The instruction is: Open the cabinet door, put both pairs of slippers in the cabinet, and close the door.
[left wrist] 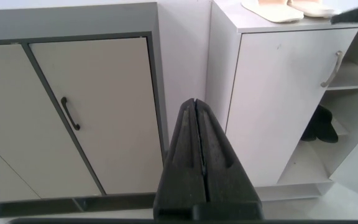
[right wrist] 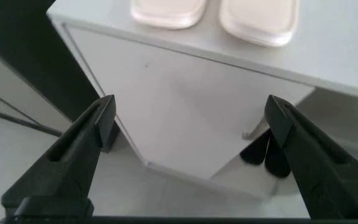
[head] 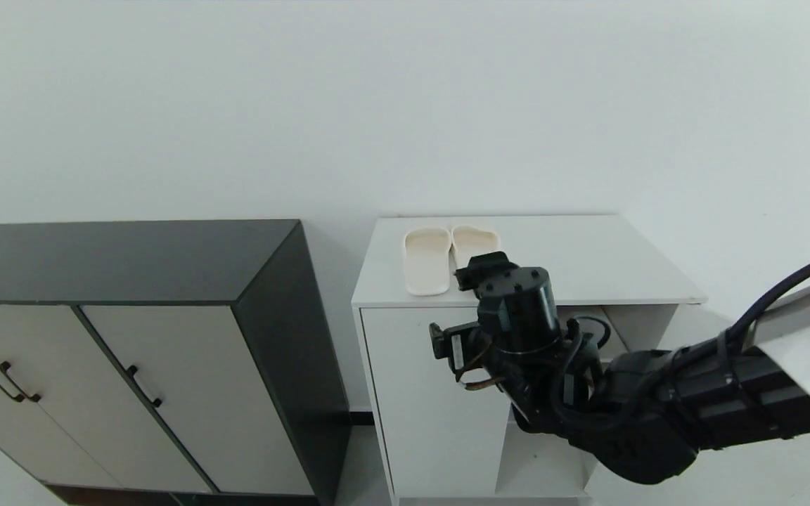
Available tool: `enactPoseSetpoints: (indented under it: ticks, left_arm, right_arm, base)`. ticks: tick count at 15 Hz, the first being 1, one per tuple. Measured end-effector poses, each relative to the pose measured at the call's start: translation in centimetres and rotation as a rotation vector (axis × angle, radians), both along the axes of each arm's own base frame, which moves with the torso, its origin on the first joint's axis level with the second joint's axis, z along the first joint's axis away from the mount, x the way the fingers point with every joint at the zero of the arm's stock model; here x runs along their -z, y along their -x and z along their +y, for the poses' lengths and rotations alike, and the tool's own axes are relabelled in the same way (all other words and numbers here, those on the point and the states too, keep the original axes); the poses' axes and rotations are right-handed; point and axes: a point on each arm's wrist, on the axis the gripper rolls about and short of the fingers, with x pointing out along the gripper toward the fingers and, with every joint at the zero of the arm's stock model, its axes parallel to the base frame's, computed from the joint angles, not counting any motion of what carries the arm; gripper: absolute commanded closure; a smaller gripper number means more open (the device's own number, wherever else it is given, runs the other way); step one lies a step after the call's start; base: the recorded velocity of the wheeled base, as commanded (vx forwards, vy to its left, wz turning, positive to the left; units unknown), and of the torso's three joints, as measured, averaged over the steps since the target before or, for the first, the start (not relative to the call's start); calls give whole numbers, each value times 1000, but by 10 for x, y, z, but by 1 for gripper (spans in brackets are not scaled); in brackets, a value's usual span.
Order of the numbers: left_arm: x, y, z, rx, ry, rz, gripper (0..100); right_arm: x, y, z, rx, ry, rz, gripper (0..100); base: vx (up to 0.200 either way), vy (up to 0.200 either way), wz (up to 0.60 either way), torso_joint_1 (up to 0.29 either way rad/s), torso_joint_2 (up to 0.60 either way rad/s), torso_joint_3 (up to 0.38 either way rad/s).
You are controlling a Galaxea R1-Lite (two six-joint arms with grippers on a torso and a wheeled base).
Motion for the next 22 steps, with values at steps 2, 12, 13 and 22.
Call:
enactPoseSetpoints:
  ticks: [2,12,13,22]
  left_arm:
    - [0,0,0,0,0,0,100]
    - [0,0,0,3,1,0,100]
    - [0,0,0,3,1,0,100]
    - [0,0,0,6,0,1,100]
  right_arm:
    - [-17,0,1,66,-53,73,0]
    - [-31,-6,6,88,-124,49,0]
    - [-31,-6,7,87,-126,48,0]
    - [-25,-7,8,84,-117,47,0]
  base:
    - [0,0,0,0,0,0]
    - [80,0,0,0,-2,3]
    - [200,0,0,12,12,-7]
    - [133,0,0,5,3,1]
